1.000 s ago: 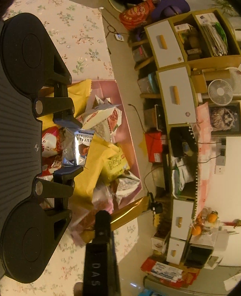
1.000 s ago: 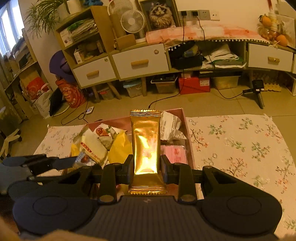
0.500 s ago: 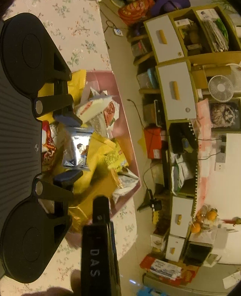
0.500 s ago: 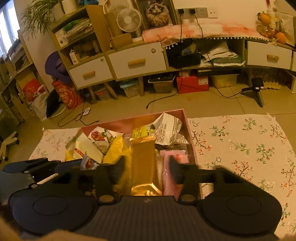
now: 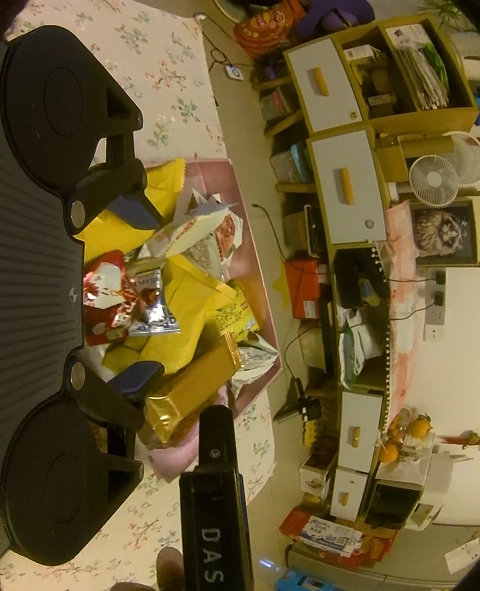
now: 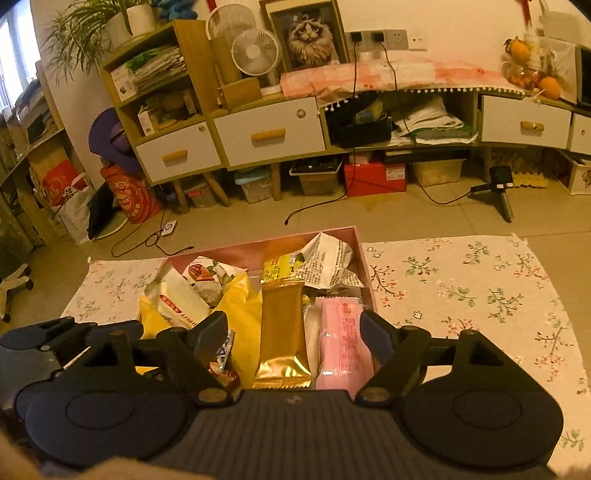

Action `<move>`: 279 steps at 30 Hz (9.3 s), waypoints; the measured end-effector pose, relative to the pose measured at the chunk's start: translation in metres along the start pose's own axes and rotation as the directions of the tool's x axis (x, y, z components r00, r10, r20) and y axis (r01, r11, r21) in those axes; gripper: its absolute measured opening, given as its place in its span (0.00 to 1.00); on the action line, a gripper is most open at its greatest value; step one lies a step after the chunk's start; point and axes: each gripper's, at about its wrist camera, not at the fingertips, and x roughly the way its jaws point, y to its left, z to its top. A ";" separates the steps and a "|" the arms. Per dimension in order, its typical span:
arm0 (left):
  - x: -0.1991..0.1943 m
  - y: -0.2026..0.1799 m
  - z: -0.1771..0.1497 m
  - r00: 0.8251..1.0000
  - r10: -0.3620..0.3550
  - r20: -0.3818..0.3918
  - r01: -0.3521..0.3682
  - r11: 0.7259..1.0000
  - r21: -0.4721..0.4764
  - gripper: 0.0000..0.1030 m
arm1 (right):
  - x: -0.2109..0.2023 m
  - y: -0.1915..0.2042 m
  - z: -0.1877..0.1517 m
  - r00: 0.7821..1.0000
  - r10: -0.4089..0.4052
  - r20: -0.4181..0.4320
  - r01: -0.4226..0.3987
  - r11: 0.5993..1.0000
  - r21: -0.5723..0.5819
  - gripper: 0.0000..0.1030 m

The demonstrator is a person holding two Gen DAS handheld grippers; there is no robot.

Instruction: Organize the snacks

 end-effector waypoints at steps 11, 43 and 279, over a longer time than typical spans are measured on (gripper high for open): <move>-0.025 0.002 -0.022 1.000 0.011 -0.018 -0.012 1.000 -0.021 0.86 | -0.017 0.003 -0.014 1.000 -0.005 0.006 0.005 1.000 -0.013 0.88; -0.075 0.023 -0.124 0.996 0.062 -0.057 -0.066 0.995 -0.076 0.95 | -0.039 0.014 -0.098 0.991 -0.127 -0.038 0.123 0.986 -0.109 1.00; -0.128 -0.027 -0.104 0.961 0.242 -0.132 -0.256 0.962 -0.095 0.98 | -0.079 0.028 -0.088 0.975 -0.214 -0.060 0.203 0.968 -0.150 1.00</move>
